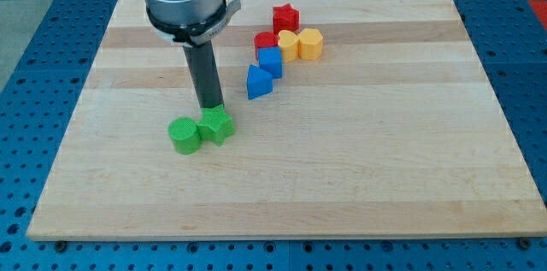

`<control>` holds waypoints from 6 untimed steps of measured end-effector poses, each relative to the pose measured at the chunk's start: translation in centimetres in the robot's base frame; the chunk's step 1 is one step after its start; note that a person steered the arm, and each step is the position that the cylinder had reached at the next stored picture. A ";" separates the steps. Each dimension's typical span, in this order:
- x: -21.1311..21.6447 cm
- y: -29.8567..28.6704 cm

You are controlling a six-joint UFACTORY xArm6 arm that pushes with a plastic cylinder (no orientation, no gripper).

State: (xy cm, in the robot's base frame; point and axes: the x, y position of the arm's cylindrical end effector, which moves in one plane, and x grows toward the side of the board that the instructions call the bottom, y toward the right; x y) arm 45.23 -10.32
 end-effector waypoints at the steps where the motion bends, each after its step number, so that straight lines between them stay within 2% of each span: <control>1: -0.3 0.0; 6: -11.9 0.7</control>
State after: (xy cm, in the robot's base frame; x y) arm 33.30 -9.66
